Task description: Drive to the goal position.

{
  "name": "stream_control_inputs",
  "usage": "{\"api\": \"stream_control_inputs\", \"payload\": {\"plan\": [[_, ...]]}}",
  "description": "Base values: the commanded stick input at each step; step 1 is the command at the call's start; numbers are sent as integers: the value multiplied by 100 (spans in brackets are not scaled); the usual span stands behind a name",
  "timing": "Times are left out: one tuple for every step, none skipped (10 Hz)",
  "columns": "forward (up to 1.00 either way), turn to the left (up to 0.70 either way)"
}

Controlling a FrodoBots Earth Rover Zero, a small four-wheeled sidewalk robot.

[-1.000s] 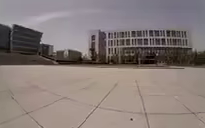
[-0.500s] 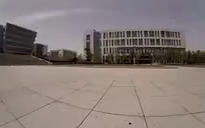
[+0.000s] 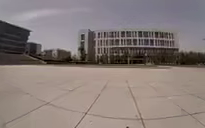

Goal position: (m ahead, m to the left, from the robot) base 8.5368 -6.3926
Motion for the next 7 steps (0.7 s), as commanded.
{"api": "stream_control_inputs", "payload": {"plan": [[25, -51], [25, -51], [25, -51], [25, -51], [25, -51], [25, -51], [25, -52]]}}
